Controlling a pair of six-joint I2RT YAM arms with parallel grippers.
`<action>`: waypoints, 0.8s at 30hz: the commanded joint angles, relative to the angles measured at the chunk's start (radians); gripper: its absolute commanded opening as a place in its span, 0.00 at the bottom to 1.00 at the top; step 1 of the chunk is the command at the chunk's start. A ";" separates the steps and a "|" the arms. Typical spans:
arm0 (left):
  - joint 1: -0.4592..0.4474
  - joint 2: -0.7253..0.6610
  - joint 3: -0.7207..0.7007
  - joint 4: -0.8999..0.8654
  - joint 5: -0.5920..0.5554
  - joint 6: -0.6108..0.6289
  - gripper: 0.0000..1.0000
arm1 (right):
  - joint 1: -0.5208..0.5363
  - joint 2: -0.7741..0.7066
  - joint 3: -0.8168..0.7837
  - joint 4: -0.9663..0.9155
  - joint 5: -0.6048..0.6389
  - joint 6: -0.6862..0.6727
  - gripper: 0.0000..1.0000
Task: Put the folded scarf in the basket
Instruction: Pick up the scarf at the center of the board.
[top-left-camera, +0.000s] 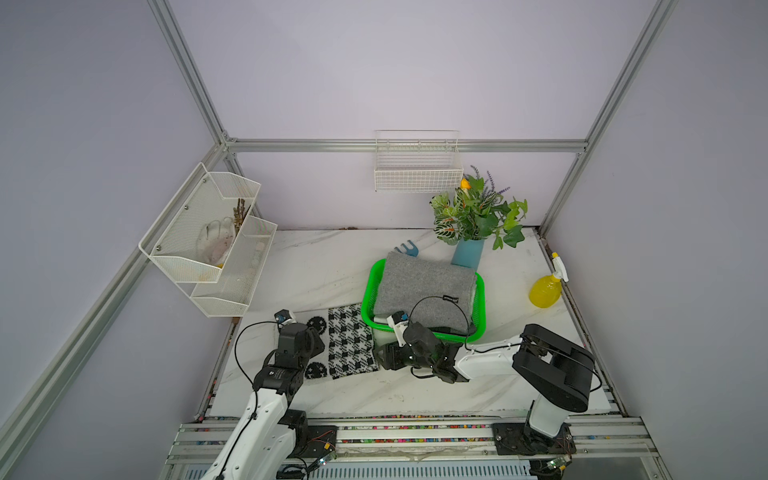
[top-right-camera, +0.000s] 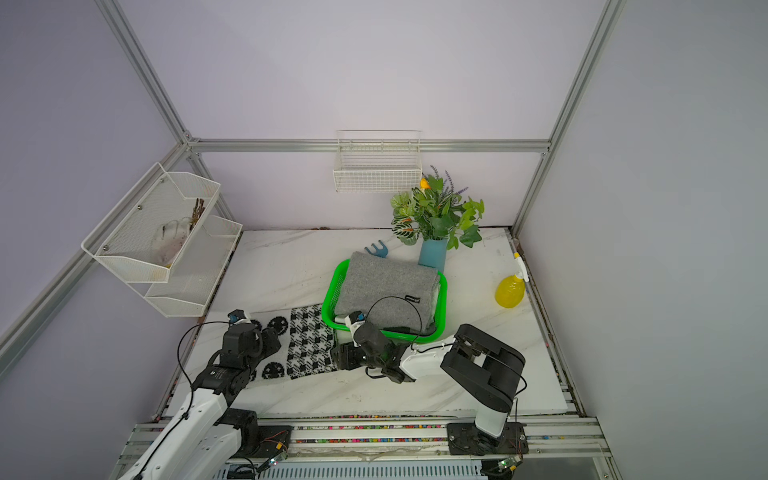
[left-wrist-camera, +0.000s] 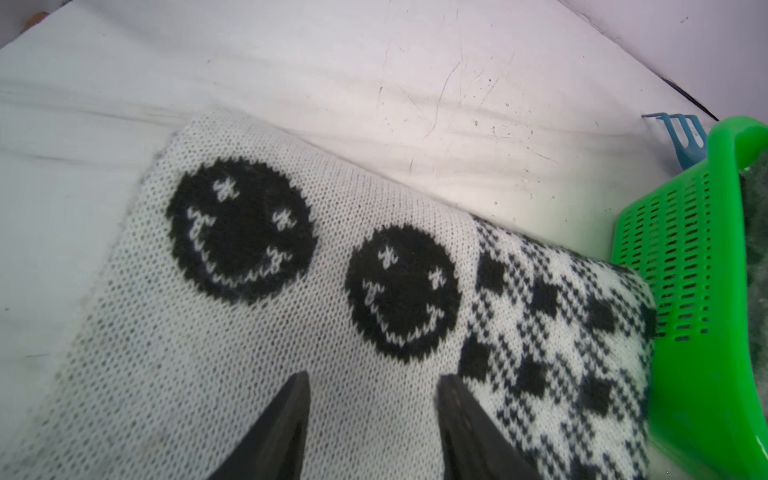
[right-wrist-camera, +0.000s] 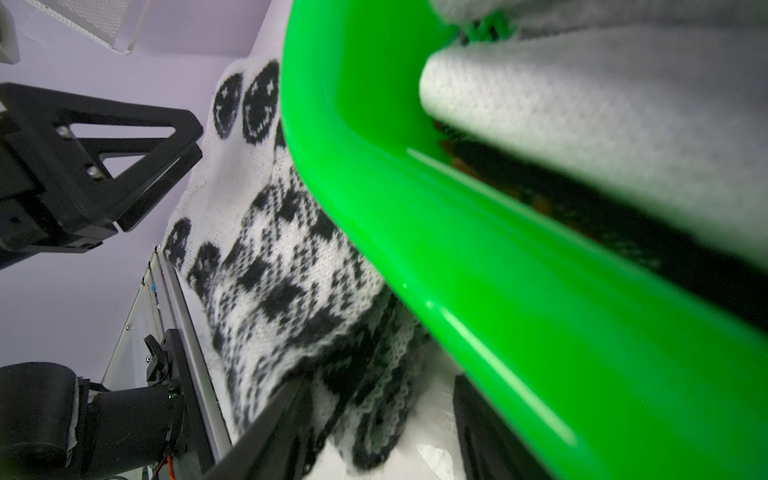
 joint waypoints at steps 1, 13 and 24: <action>0.059 0.037 0.006 0.102 0.035 0.025 0.56 | 0.008 -0.055 -0.033 0.033 0.027 0.024 0.60; 0.157 0.276 0.156 0.123 0.163 -0.040 0.61 | 0.024 0.019 0.095 -0.078 0.053 -0.017 0.61; 0.353 0.482 0.383 -0.134 0.396 0.084 0.67 | 0.024 0.149 0.193 -0.224 0.102 -0.057 0.63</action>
